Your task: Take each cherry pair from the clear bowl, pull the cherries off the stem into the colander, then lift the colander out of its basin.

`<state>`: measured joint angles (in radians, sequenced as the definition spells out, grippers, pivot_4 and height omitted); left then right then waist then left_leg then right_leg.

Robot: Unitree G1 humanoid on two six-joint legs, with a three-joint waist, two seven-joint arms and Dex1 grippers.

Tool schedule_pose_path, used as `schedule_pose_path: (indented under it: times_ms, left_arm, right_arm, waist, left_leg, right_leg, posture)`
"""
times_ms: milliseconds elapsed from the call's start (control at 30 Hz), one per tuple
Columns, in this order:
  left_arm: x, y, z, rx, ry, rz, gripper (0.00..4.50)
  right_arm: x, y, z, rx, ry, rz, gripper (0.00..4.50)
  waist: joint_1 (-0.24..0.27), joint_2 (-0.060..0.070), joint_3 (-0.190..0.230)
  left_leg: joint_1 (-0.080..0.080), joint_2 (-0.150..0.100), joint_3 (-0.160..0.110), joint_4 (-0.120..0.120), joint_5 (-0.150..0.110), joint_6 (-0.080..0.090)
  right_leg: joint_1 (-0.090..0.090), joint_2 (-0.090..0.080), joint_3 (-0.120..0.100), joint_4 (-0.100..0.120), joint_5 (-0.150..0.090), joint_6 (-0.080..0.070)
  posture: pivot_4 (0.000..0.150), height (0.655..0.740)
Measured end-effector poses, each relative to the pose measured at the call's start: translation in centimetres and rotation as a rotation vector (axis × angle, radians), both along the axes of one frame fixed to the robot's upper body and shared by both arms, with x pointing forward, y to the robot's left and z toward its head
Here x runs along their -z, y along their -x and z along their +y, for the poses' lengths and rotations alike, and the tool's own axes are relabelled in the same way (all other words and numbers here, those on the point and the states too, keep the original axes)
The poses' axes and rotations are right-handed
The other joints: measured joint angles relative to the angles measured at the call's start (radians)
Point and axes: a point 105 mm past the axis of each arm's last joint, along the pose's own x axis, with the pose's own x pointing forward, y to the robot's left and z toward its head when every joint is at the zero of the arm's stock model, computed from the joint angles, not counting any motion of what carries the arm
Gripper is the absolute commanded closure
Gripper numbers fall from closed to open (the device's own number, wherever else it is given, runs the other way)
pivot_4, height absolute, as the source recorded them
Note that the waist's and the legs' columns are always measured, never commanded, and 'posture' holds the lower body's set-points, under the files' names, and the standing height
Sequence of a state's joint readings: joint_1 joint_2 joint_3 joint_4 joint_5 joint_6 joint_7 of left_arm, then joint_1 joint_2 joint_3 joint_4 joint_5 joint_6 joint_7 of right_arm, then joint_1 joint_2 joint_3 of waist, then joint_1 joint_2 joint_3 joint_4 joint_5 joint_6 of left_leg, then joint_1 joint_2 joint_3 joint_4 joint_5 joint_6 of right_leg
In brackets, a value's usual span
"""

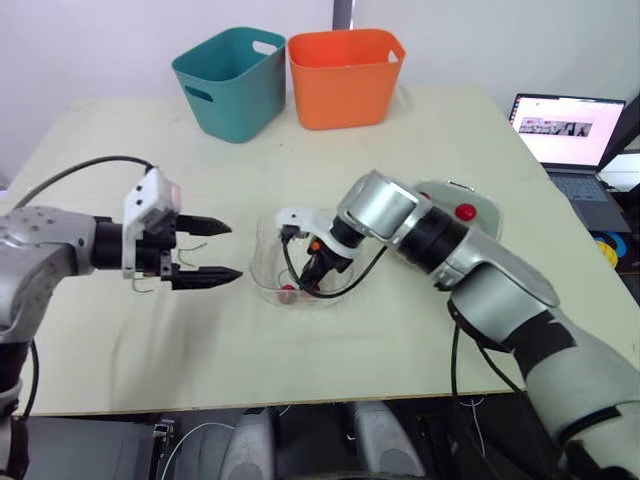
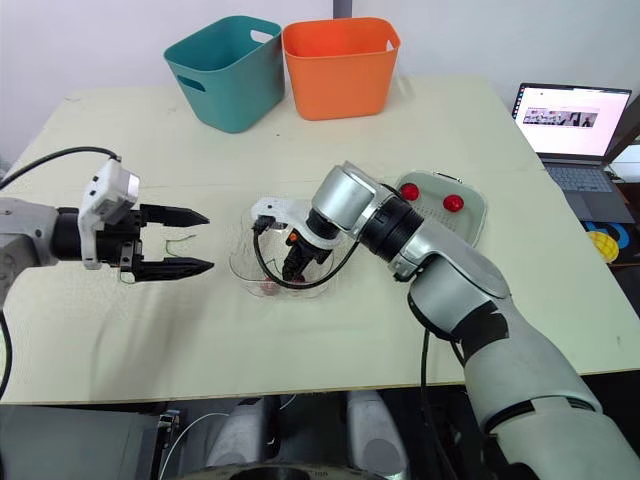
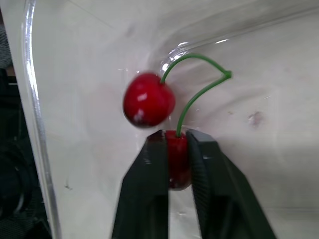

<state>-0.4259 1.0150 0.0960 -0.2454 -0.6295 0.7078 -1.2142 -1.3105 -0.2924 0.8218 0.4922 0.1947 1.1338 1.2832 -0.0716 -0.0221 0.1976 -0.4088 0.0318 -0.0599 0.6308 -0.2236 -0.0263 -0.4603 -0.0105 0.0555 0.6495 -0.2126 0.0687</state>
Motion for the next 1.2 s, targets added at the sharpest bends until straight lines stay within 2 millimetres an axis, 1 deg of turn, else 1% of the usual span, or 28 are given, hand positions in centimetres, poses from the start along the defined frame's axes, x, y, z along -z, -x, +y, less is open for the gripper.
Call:
schedule_pose_path:
  times_ms: [233,467,733,833,1033,1067,1100,1200]
  left_arm:
    - [0.1,-0.1,0.1,-0.005,-0.003,0.001,0.0]
    - [0.1,-0.1,0.1,-0.001,-0.003,-0.008,0.0]
    - [0.0,-0.2,0.0,-0.008,0.0,-0.012,0.0]
    - [0.0,-0.3,0.1,-0.015,0.002,-0.015,0.0]
    - [0.0,-0.4,-0.1,-0.02,0.014,-0.022,0.0]
    - [-0.1,-0.5,-0.1,-0.021,0.014,-0.026,0.0]
    - [-0.2,-0.5,-0.1,-0.022,0.015,-0.03,0.0]
    - [-0.3,-0.6,-0.1,-0.026,0.016,-0.032,0.0]
  right_arm:
    - [0.1,-1.0,-0.5,-0.004,0.009,-0.047,0.47]
    - [-0.1,-1.1,-0.7,-0.055,0.014,-0.068,0.47]
    - [0.7,-1.2,-0.4,-0.094,0.05,-0.113,0.47]
    - [1.0,-1.3,-0.4,-0.103,0.07,-0.128,1.09]
    - [1.4,-1.2,-0.6,-0.121,0.088,-0.137,3.21]
    - [1.4,-1.2,-0.5,-0.124,0.088,-0.139,3.44]
    - [1.4,-1.2,-0.5,-0.128,0.089,-0.141,3.53]
    - [1.4,-1.0,-0.5,-0.13,0.087,-0.135,3.53]
  waist:
    - [0.001,0.0,0.0]
    - [0.0,0.0,0.0]
    - [0.001,0.0,0.0]
    - [0.001,0.0,0.0]
    - [0.001,0.0,0.0]
    - [0.001,0.0,0.0]
    - [0.001,0.0,0.0]
    - [0.001,0.0,0.0]
  left_leg:
    - [0.0,0.0,0.0,0.0,0.0,0.0]
    - [0.0,0.0,0.0,0.0,0.0,0.0]
    - [0.0,0.0,0.0,0.0,0.0,0.0]
    - [0.0,0.0,0.0,0.0,0.0,0.0]
    - [0.0,0.0,0.0,0.0,0.0,0.0]
    - [0.0,0.0,0.0,0.0,0.0,0.0]
    - [0.0,0.0,0.0,0.0,0.0,0.0]
    - [0.0,0.0,0.0,0.0,0.0,0.0]
  right_leg:
    - [0.0,0.0,0.0,0.0,0.0,0.0]
    - [0.0,0.0,0.0,0.0,0.0,0.0]
    - [0.0,0.0,0.0,0.0,0.0,0.0]
    - [0.0,0.0,0.0,0.0,0.0,0.0]
    - [0.0,0.0,0.0,0.0,0.0,0.0]
    - [0.0,0.0,0.0,0.0,0.0,0.0]
    - [0.0,0.0,0.0,0.001,0.0,0.0]
    - [0.0,0.0,0.0,0.001,0.0,0.0]
  posture:
    - [0.15,0.74]
    - [0.15,0.74]
    - [0.15,0.74]
    - [0.15,0.74]
    - [0.15,0.74]
    - [0.15,0.74]
    - [0.15,0.74]
    - [0.15,0.74]
